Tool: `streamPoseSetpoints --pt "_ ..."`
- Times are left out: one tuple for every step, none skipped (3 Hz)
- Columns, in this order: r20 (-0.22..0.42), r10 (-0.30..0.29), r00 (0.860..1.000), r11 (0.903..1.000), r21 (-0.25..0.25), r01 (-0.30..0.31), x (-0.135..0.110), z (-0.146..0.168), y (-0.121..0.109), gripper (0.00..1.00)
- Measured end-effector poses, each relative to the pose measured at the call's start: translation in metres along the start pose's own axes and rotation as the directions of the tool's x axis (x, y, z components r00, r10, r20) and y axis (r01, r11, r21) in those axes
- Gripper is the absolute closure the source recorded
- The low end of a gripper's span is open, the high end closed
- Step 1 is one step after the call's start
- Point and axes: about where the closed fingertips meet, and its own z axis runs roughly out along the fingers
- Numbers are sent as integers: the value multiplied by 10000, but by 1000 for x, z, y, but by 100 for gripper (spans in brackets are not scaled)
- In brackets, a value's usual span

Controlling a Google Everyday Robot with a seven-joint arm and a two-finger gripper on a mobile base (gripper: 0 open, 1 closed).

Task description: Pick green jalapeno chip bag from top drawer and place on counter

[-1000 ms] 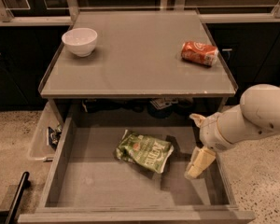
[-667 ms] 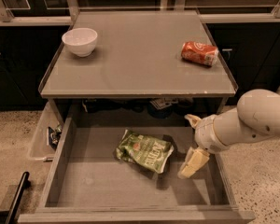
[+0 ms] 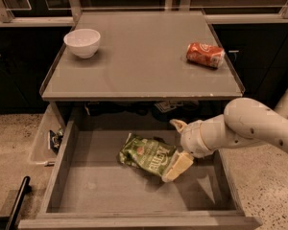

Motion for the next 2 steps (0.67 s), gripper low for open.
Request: streamPoseSetpoints --pt "55 -88 9999 9999 -69 89 -9 24 3 0" --pt "-274 -130 9995 9998 158 135 -3 54 4 0"
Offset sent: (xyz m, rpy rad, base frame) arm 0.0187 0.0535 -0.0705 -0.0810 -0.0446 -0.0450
